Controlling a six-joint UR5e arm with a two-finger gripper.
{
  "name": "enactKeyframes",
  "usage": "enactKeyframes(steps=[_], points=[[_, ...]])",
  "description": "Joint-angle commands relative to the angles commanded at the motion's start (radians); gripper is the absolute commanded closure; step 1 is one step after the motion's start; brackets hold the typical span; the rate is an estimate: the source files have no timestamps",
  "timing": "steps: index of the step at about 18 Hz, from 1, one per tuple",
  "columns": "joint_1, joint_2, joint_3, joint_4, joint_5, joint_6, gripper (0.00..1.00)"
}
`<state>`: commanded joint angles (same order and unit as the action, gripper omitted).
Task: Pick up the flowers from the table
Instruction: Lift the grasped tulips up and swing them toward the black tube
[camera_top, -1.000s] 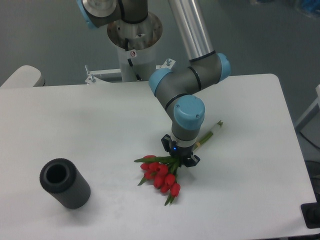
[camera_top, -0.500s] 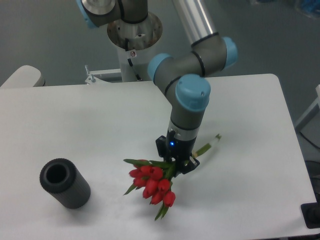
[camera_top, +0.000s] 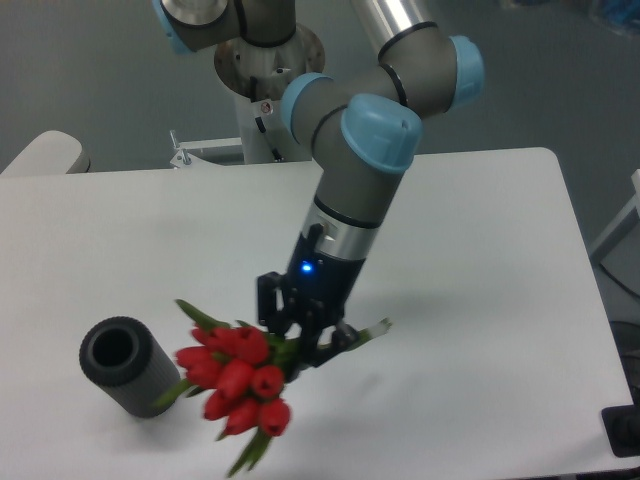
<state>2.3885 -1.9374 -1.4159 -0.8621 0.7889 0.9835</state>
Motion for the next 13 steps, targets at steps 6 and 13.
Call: enactKeyframes(steps=[6,13], points=[[-0.017,0.002,-0.001,0.002,-0.116,-0.103,0.63],[-0.002,0.012,-0.012,0.002,-0.116,-0.109,0.63]])
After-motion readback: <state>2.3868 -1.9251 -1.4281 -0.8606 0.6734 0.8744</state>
